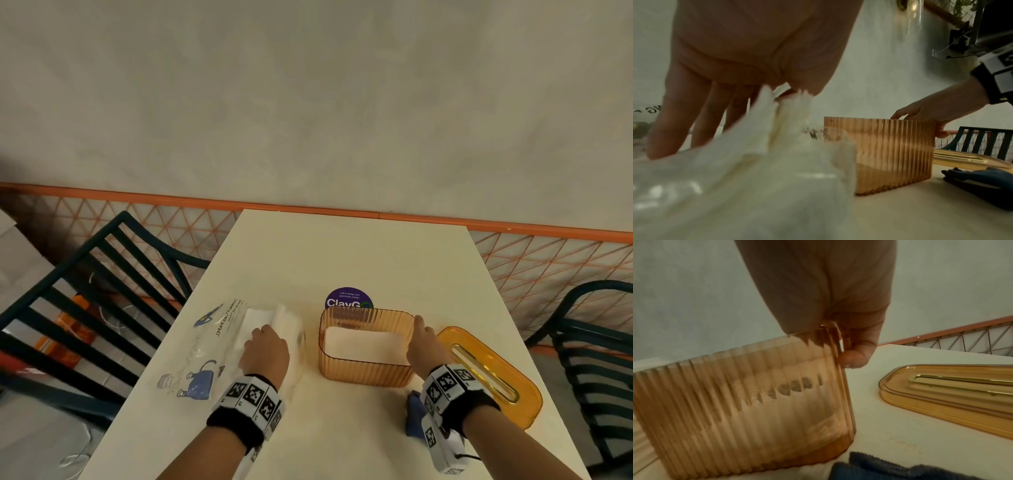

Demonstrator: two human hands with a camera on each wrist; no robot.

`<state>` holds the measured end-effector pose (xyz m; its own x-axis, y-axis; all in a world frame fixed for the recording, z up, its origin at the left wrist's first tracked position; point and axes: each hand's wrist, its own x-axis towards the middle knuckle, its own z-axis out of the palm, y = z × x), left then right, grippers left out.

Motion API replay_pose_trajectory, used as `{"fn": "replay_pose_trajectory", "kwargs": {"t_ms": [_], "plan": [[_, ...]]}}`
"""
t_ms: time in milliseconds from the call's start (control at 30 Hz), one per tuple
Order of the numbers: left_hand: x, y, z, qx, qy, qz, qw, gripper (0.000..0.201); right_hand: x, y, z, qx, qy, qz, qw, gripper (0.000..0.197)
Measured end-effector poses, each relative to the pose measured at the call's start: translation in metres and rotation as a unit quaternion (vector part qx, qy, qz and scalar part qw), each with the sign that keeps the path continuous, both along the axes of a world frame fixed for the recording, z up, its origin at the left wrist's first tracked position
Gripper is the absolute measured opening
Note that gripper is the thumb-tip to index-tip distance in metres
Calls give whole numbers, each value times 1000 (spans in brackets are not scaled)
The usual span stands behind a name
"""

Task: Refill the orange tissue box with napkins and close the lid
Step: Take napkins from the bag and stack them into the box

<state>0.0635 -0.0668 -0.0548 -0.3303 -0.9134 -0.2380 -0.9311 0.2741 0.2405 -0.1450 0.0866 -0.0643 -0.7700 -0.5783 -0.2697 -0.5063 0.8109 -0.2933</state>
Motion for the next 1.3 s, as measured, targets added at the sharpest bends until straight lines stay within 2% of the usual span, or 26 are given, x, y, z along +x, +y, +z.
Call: {"fn": "replay_pose_trajectory", "kwargs": {"t_ms": [367, 467, 567, 633, 667, 733, 800, 900, 967, 1000, 1067, 1133, 1200, 1300], "plan": [[3, -9, 15, 17, -8, -25, 1000, 25, 0, -1, 1, 11, -6, -1, 1000, 58], [11, -19, 26, 29, 23, -17, 999, 26, -2, 2, 6, 16, -31, 5, 999, 58], [24, -28, 47, 8, 64, -31, 997, 26, -5, 5, 26, 21, 6, 33, 999, 58], [35, -35, 65, -14, 98, -46, 994, 24, -1, 2, 47, -40, 29, 54, 997, 57], [41, -37, 75, -24, 118, -50, 991, 20, 3, -2, 57, -91, 15, 61, 994, 56], [49, -41, 93, -44, 165, -53, 984, 15, 18, -15, 78, -184, -58, 78, 978, 53], [54, -39, 110, -50, 227, -61, 971, 19, 37, -30, 95, -244, -164, 84, 952, 49], [50, -24, 128, -57, 288, -118, 949, 20, 69, -51, 113, -305, -364, 50, 878, 45], [44, -11, 133, -74, 304, -155, 937, 20, 83, -62, 120, -313, -440, 21, 842, 42], [43, -7, 135, -80, 310, -166, 933, 20, 85, -67, 119, -313, -423, 12, 850, 43], [45, -3, 140, -83, 319, -188, 925, 22, 78, -73, 118, -309, -285, 35, 907, 45], [49, -4, 147, -74, 325, -219, 917, 28, 66, -71, 124, -323, -173, 86, 926, 43], [53, -9, 153, -73, 327, -235, 913, 24, 55, -69, 133, -304, -198, 135, 922, 45], [52, -17, 154, -90, 331, -233, 910, 18, 46, -65, 144, -211, -258, 171, 927, 51]]}}
